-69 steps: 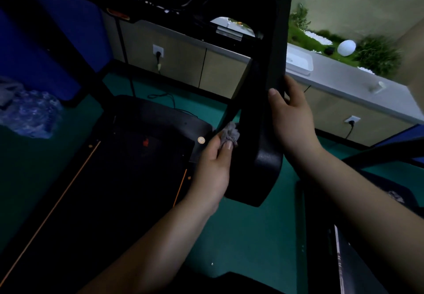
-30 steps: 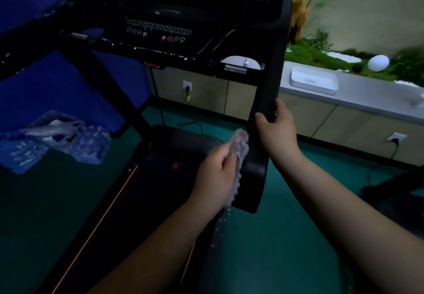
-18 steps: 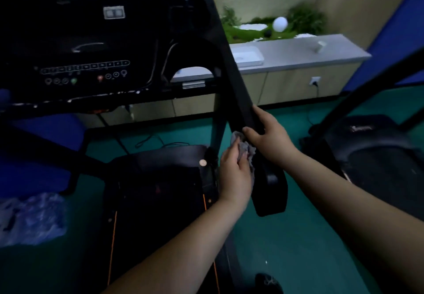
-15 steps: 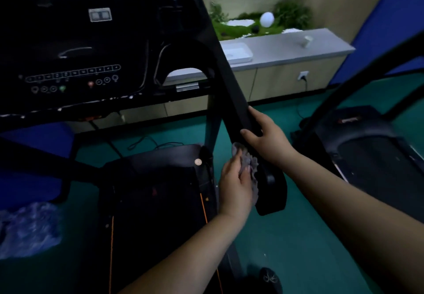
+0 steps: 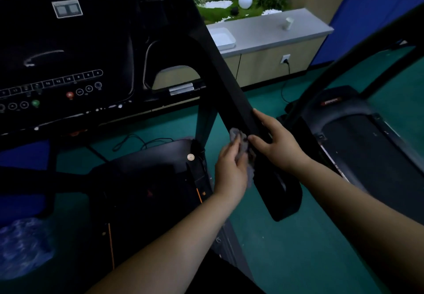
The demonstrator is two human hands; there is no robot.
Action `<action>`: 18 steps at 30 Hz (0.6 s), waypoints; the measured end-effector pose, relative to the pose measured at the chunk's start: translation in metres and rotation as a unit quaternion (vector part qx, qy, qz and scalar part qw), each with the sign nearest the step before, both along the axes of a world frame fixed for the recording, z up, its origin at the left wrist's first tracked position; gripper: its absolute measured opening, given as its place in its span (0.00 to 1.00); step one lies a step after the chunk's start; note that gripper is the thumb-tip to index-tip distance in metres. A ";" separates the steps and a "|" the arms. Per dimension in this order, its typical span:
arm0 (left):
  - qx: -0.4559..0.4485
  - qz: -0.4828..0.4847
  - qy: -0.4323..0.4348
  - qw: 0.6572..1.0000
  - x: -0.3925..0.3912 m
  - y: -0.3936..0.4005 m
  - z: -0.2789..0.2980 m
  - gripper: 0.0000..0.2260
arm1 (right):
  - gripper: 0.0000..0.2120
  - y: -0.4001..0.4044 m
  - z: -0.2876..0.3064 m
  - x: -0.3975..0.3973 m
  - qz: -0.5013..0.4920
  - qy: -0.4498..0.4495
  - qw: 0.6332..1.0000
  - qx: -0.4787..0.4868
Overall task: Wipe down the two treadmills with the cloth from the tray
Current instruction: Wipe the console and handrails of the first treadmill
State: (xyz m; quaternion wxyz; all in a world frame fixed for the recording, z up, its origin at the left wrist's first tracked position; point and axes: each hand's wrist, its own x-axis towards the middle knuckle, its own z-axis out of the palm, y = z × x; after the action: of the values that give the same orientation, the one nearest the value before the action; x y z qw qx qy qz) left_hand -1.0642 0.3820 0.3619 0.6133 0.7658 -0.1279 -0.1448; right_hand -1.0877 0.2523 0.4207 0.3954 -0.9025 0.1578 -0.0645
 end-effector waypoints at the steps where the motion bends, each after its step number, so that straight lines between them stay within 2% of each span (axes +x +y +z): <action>1: 0.008 -0.029 0.000 1.000 0.001 0.008 -0.004 0.21 | 0.32 -0.001 0.000 0.001 -0.001 0.000 1.000 0.001; 3: 0.021 -0.054 0.019 0.998 0.020 0.022 -0.003 0.20 | 0.33 -0.002 0.001 0.006 -0.006 -0.001 1.000 -0.006; 6: 0.040 0.029 0.030 0.998 0.067 0.041 0.020 0.19 | 0.36 0.000 0.003 0.026 -0.013 0.023 0.999 -0.032; 9: 0.046 0.093 -0.046 0.994 0.109 0.064 0.053 0.20 | 0.36 0.003 0.009 0.056 -0.025 0.037 0.997 -0.055; 11: 0.099 0.110 -0.129 0.981 0.130 0.083 0.067 0.20 | 0.36 0.004 0.012 0.077 -0.031 0.034 0.997 -0.057; 15: 0.274 0.078 -0.298 0.911 0.179 0.123 0.061 0.24 | 0.35 0.007 0.013 0.107 -0.043 0.031 0.997 -0.056; 18: 0.407 0.007 -0.319 0.856 0.207 0.144 0.024 0.29 | 0.35 0.006 0.011 0.111 -0.046 0.027 0.997 -0.058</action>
State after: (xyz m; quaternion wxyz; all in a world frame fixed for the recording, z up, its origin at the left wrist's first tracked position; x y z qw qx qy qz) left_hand -0.8568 0.5262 0.3863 0.1732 0.9524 -0.2404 0.0725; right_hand -0.9768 0.2585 0.4315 0.3342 -0.9173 0.2061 -0.0671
